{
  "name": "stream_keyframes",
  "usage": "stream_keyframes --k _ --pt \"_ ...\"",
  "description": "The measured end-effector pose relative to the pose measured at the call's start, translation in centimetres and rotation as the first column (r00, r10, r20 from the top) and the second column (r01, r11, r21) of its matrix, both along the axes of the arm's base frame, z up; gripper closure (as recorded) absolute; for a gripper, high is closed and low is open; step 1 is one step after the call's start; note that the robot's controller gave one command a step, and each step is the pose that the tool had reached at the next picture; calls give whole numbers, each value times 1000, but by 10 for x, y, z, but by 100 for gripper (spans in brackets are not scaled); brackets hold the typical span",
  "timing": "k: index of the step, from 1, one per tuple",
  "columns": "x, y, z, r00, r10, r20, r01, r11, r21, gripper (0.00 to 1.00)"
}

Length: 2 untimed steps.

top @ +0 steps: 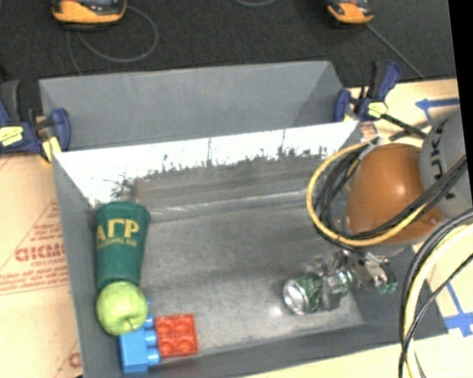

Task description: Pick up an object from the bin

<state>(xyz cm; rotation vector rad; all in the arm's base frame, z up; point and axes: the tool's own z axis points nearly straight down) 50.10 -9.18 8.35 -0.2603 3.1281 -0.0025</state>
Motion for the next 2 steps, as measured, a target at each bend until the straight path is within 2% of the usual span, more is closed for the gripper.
stream_keyframes --k 1,2 --pt "0 0 0 1000 0 0 0 1000 0 100" --pt "1 2 161 1000 -14 4 14 1000 0 100"
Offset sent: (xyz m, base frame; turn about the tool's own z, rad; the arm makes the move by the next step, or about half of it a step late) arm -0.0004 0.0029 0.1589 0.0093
